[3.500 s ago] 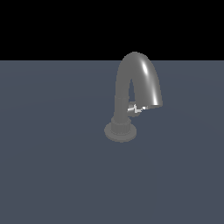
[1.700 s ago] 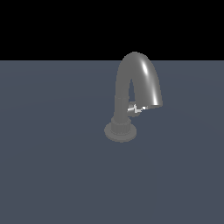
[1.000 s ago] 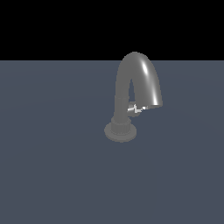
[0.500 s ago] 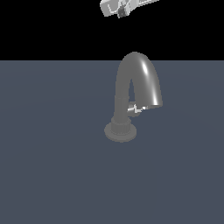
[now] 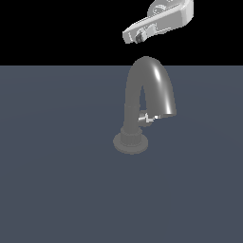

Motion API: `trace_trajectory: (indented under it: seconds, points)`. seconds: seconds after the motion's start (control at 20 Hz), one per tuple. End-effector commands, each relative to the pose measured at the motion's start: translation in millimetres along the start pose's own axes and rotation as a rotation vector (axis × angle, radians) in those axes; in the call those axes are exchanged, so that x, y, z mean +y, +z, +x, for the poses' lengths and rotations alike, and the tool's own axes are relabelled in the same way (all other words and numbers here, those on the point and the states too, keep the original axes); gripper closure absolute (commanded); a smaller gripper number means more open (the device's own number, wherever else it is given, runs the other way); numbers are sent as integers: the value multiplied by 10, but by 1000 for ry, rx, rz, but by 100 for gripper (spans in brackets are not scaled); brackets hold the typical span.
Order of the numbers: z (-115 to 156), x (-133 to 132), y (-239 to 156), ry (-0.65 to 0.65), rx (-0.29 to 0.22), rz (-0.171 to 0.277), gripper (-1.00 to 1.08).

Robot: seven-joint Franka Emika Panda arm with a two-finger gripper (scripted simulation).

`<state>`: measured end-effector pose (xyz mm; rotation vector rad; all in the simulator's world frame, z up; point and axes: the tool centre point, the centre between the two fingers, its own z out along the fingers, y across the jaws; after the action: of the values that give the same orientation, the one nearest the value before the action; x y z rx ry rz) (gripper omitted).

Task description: Turn on the faucet by rotating a designated handle.

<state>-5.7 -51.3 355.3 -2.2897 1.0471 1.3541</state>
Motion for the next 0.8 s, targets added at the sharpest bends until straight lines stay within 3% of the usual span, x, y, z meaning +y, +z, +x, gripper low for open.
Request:
trace_trajectory:
  seconds: [0.0,0.75]
  points:
    - [157,-12,-9,40,-53,17,108]
    - [994,18,80,257,-337,115,108]
